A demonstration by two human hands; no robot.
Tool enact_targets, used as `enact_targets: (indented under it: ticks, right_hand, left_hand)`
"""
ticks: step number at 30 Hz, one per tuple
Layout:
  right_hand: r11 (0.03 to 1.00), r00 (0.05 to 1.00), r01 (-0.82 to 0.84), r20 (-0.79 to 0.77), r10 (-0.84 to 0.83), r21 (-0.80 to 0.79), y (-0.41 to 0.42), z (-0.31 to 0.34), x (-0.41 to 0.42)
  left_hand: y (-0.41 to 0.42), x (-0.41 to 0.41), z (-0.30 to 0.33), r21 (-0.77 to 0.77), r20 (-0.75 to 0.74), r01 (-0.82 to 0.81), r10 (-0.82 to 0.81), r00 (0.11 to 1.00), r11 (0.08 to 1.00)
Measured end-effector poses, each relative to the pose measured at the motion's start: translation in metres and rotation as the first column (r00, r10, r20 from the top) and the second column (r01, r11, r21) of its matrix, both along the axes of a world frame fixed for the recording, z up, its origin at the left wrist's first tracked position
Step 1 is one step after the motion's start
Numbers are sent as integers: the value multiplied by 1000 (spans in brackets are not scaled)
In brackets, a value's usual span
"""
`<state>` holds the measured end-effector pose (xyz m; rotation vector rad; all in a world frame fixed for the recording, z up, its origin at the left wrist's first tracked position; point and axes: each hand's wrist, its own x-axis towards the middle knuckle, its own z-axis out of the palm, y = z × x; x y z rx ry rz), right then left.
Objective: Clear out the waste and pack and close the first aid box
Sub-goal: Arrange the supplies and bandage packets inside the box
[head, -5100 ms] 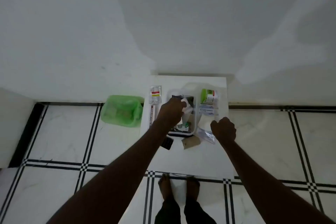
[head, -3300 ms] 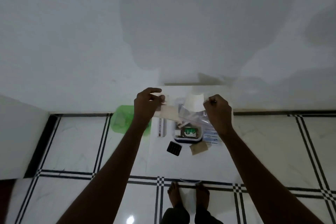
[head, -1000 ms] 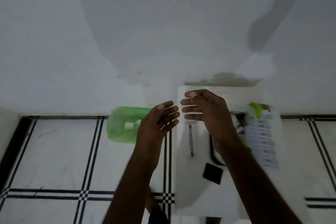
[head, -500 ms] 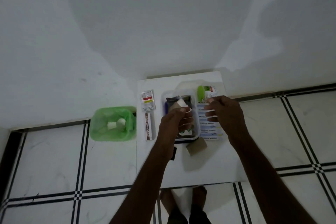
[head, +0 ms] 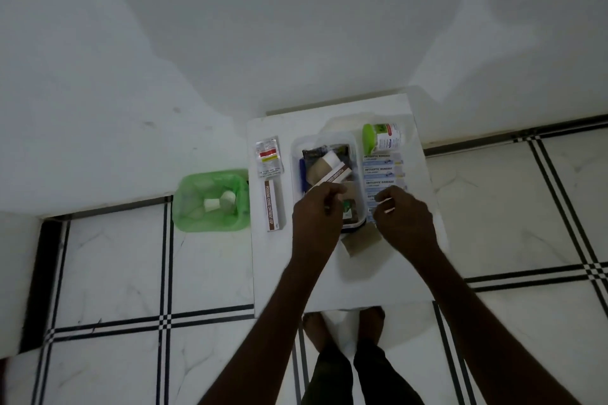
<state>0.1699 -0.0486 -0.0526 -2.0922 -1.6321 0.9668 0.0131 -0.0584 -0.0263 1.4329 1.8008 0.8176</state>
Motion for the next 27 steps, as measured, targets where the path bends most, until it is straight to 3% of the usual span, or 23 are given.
enact_targets:
  ticks: [4, 7, 10, 14, 21, 27]
  right_hand:
    - [994, 983, -111, 144, 112, -15, -33, -14, -23]
    - [988, 949, -150, 277, 154, -34, -51, -32, -36]
    - [987, 938, -160, 315, 144, 25, -63, -43, -38]
    - [988, 961, -61, 277, 19, 141, -66, -31, -33]
    - [948, 956, 68, 251, -152, 312, -58, 18, -45]
    - [919, 975, -28, 213, -61, 393, -34, 34, -73]
  left_hand:
    - [-31, -4, -9, 196, -85, -61, 79, 993, 979]
    - [-45, -5, -13, 244, -81, -113, 137, 987, 963]
    - [-54, -8, -16, 258, -109, -158, 191, 975, 953]
    - [-75, -16, -35, 121, -236, -245, 267, 934, 962]
    - [-87, -17, -83, -159, -485, -130, 37, 874, 979]
    - [-78, -31, -75, -241, -289, -171, 97, 952, 955]
